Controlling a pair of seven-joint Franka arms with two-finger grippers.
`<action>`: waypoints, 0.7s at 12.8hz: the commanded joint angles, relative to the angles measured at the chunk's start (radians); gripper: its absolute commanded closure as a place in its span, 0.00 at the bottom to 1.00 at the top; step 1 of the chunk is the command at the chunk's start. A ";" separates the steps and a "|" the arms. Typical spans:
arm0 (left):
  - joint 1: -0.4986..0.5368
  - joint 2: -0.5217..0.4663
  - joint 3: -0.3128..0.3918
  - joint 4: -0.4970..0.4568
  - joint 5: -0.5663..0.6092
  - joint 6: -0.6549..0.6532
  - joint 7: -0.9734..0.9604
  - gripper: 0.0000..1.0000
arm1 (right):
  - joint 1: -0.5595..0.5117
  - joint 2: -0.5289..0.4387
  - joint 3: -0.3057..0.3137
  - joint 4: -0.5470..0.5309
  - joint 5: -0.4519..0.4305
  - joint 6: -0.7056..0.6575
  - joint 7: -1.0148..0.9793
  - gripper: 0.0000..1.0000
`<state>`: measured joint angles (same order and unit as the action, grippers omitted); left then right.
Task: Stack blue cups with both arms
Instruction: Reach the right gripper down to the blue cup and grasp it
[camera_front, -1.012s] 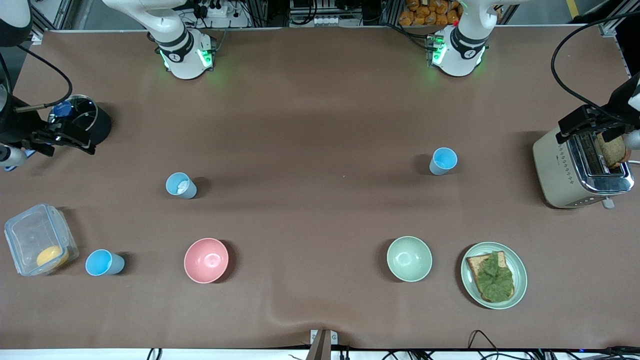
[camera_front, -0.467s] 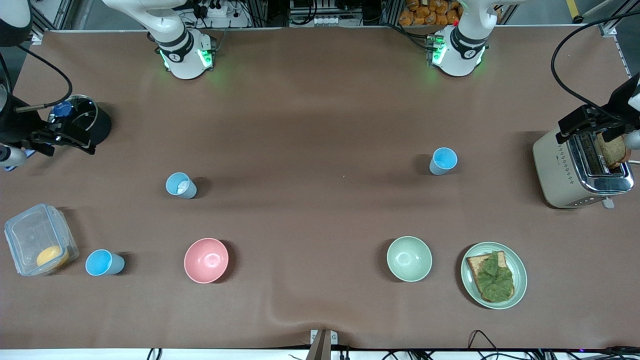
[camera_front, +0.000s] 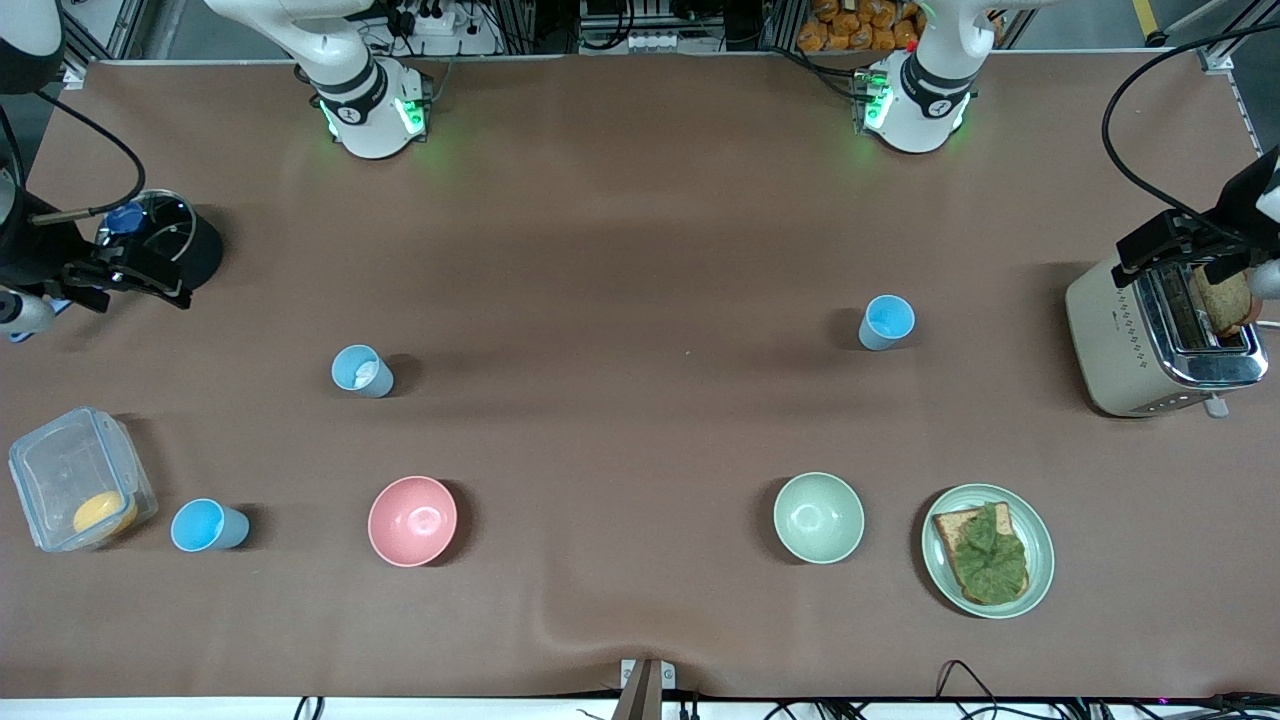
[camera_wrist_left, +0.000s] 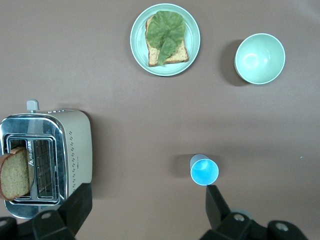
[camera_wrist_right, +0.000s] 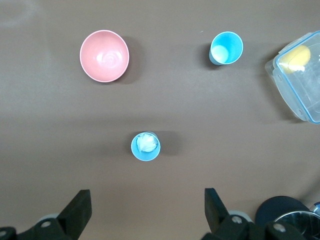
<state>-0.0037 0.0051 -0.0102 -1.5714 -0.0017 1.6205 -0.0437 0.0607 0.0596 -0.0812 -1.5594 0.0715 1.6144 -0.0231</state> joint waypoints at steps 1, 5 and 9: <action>0.004 0.000 -0.007 0.005 0.009 0.005 -0.022 0.00 | 0.020 0.032 -0.009 -0.004 0.005 -0.014 0.014 0.00; 0.004 0.000 -0.007 0.005 0.009 0.005 -0.022 0.00 | 0.031 0.138 -0.009 -0.046 0.010 -0.007 0.006 0.00; 0.002 0.000 -0.007 0.004 0.009 0.005 -0.022 0.00 | 0.053 0.151 -0.009 -0.224 0.013 0.214 0.005 0.00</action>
<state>-0.0038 0.0056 -0.0104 -1.5722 -0.0017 1.6211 -0.0437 0.0944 0.2362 -0.0809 -1.7013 0.0725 1.7588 -0.0231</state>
